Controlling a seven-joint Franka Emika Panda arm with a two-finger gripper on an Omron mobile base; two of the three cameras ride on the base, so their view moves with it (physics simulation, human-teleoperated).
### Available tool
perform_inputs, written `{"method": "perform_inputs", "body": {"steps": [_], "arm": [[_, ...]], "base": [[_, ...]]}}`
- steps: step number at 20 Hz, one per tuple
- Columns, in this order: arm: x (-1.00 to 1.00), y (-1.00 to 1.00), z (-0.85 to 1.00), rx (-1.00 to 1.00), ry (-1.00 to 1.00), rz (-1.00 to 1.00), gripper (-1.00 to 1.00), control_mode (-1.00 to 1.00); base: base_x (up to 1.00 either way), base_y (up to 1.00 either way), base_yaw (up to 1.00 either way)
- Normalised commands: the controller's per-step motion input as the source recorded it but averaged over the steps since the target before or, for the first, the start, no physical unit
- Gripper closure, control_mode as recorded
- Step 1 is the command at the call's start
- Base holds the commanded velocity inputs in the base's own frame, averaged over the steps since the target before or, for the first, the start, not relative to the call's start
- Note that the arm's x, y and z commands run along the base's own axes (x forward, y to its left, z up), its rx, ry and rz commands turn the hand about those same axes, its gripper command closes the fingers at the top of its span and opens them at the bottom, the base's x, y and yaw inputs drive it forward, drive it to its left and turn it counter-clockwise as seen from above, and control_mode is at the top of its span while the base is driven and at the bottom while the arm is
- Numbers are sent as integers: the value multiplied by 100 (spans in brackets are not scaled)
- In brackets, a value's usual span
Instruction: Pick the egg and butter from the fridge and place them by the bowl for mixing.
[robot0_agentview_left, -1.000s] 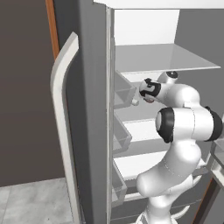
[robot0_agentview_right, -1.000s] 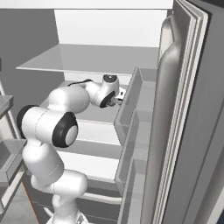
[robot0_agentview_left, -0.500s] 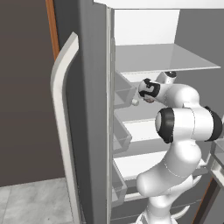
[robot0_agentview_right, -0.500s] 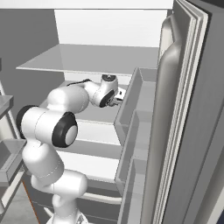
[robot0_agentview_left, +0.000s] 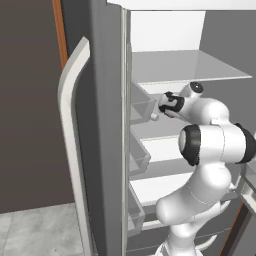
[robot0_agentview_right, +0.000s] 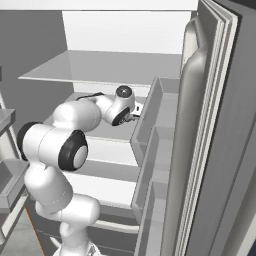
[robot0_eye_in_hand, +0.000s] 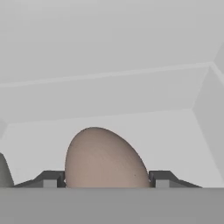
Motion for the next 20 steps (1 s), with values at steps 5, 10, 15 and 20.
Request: {"method": "perform_inputs", "body": {"steps": [5,10,15,20], "arm": [[-24,0,0,0,-13,0,100,-100],[-51,0,19,0,-2,0,100,-100],[-92,0,45,0,-1,0,100,-100],[-94,1,59,0,0,0,100,-100]], "base": [[0,0,0],[0,0,0],[0,0,0],[0,0,0]]}}
